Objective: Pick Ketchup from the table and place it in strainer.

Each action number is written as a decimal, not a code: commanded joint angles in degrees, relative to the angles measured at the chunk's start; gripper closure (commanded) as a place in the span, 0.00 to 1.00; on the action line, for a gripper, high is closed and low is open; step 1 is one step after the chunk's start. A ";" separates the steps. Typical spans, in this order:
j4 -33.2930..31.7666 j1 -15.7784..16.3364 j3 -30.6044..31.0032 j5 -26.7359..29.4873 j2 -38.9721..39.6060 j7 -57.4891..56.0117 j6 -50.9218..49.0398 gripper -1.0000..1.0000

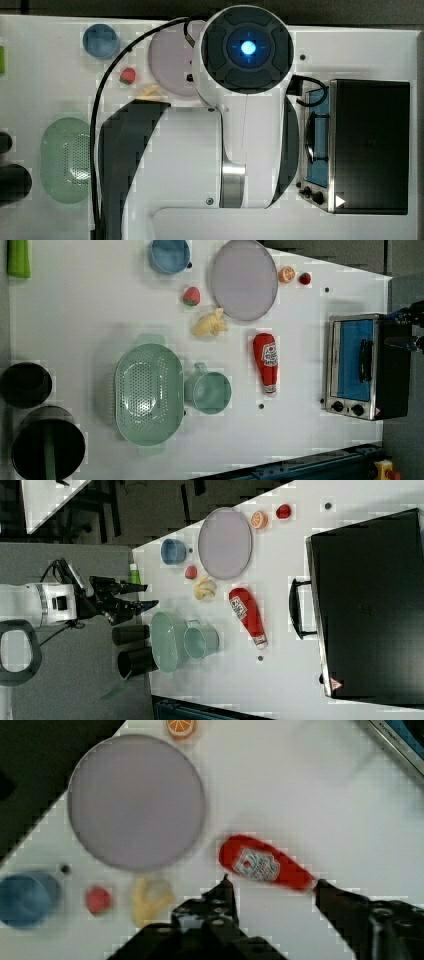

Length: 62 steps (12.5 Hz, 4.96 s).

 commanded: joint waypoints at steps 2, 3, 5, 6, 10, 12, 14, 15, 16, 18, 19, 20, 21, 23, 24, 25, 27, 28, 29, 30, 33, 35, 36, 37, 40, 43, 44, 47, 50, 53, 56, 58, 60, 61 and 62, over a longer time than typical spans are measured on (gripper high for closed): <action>0.18 -5.78 2.10 1.52 -7.25 0.24 -9.97 0.10; 0.02 -5.76 2.19 1.52 -6.97 -0.16 -9.50 0.00; -1.20 -5.72 2.48 1.52 -6.00 -2.66 -8.16 0.00; -2.10 -5.63 2.60 1.52 -5.32 -5.83 -7.32 0.00; -7.07 -5.55 3.01 1.52 -1.78 -28.42 -0.59 0.00; -9.99 -5.32 3.28 1.52 0.02 -41.02 4.21 0.00; -13.46 -5.18 3.76 1.52 1.42 -54.32 10.33 0.00; -15.35 -5.16 4.06 1.52 2.08 -59.82 13.97 0.00; -17.36 -5.16 4.37 1.52 2.73 -63.73 17.88 0.00; -21.46 -5.12 4.71 1.52 4.14 -66.02 24.97 0.00; -23.33 -5.03 4.80 1.52 4.99 -66.03 27.76 0.00; -24.97 -4.95 4.92 1.51 5.93 -66.01 29.83 0.00; -26.34 -4.91 5.09 1.49 6.99 -66.01 31.49 0.00; -28.17 -4.86 5.35 0.76 9.40 -65.96 34.85 0.00; -28.81 -4.79 5.35 -0.97 10.65 -65.73 36.51 0.00; -29.32 -4.77 5.34 -3.07 11.93 -64.93 38.09 0.00; -30.13 -4.73 5.38 -4.13 14.41 -64.27 41.10 0.00; -30.58 -4.59 5.43 -4.13 15.67 -64.26 42.46 0.00; -31.02 -4.36 5.51 -4.13 16.85 -64.22 43.81 0.00; -31.44 -4.11 5.51 -4.12 18.04 -64.16 45.57 0.00; -32.80 -3.62 5.51 -4.12 21.20 -62.23 51.34 0.00; -33.55 -3.60 5.41 -4.12 23.02 -61.41 53.00 0.00; -33.64 -3.59 5.29 -4.13 23.87 -60.87 53.50 0.04; -33.63 -3.58 5.32 -4.13 24.47 -60.90 53.97 0.16; -33.44 -3.53 5.41 -4.12 23.82 -60.88 53.97 0.39; -33.06 -3.58 5.16 -4.09 19.41 -60.86 52.65 0.39; -32.82 -3.59 5.17 -4.08 16.56 -60.87 50.18 0.39; -30.31 -3.42 6.06 -4.07 6.66 -60.84 35.27 0.39; -27.15 -3.13 8.53 -3.88 -1.18 -58.83 22.38 0.39; -24.36 -2.51 13.26 -1.95 -5.09 -49.29 14.27 0.39; -22.59 -1.49 19.99 2.58 -5.07 -39.47 13.92 0.39; -22.04 -1.12 25.07 3.42 -3.77 -29.86 14.47 0.39; -21.96 -0.85 30.10 3.44 -1.24 -20.62 17.84 0.39; -21.96 -0.75 32.37 3.44 0.66 -16.53 20.80 0.39; -21.97 -0.67 34.42 3.44 2.98 -12.59 24.30 0.39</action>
